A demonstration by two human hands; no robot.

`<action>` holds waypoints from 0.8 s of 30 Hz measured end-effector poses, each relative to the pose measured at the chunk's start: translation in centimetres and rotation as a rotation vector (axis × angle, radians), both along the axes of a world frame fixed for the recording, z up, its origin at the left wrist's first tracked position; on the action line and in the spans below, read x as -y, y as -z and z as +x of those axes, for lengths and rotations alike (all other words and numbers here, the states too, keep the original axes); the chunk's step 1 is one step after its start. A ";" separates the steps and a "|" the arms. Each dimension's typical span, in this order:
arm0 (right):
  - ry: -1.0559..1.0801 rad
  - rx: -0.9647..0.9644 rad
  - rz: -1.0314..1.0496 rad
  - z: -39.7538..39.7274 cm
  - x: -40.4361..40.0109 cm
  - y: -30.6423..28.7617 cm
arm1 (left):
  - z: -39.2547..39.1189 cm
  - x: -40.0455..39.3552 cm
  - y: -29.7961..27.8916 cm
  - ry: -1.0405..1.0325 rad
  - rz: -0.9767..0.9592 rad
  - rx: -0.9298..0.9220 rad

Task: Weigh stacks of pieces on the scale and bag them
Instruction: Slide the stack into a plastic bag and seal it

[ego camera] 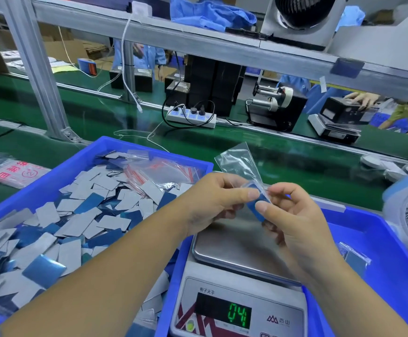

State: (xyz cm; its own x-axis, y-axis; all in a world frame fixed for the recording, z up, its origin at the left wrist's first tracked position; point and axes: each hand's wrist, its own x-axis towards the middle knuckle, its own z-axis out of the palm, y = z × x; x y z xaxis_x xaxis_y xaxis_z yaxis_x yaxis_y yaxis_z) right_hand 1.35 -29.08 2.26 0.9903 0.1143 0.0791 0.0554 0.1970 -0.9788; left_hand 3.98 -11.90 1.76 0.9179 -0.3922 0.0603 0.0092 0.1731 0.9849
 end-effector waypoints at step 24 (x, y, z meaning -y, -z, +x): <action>-0.032 -0.020 0.120 -0.6 -0.4 -0.4 | -0.4 2.0 1.0 -0.107 -0.006 0.094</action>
State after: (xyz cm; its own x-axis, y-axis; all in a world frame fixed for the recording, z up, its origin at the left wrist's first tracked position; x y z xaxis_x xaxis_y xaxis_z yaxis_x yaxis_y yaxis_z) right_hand 0.71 -28.65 2.65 0.9879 0.1365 0.0743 0.0279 0.3146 -0.9488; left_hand 3.62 -13.90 0.72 0.9446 -0.2920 0.1498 -0.1014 0.1744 0.9794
